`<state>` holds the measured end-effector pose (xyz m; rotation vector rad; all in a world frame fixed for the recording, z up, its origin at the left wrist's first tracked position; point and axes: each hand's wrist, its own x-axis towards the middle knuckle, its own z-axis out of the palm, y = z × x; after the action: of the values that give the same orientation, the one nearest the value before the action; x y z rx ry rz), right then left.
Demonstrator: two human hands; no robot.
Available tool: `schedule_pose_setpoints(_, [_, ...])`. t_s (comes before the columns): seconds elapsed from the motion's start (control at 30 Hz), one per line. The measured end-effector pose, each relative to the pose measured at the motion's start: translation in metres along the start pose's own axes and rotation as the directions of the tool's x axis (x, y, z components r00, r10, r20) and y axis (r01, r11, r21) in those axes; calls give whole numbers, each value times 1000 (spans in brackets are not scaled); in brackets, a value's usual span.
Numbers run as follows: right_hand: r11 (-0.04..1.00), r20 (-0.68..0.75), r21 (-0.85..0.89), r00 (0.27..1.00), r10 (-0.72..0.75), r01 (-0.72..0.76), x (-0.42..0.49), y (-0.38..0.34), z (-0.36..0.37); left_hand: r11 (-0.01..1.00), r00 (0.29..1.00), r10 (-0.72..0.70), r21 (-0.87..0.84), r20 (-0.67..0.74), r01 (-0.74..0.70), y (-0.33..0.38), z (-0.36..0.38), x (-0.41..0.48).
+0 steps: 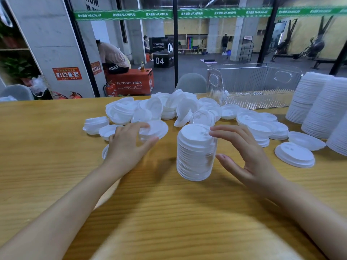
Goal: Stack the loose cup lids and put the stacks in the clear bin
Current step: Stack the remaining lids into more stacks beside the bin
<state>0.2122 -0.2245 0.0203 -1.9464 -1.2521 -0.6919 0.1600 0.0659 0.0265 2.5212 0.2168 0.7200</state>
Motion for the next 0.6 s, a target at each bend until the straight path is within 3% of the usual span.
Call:
schedule_pose_setpoints(0.1, [1000, -15, 5, 1000, 15, -14, 0, 0, -1, 949, 999, -32, -313, -24, 23, 17, -8, -5])
schedule_pose_setpoints(0.23, [999, -46, -2, 998, 38, -38, -1, 0, -2, 861, 999, 45, -507, 17, -30, 48, -15, -15])
schedule_pose_setpoints(0.37, [999, -57, -21, 998, 32, -33, 0, 1, -1, 860, 979, 180, -500, 99, -107, 70, -9, -24])
schedule_pose_setpoints(0.6, [999, -63, -19, 997, 41, -42, 0, 3, 0, 885, 972, 201, -448, 122, -127, 73, -6, -27])
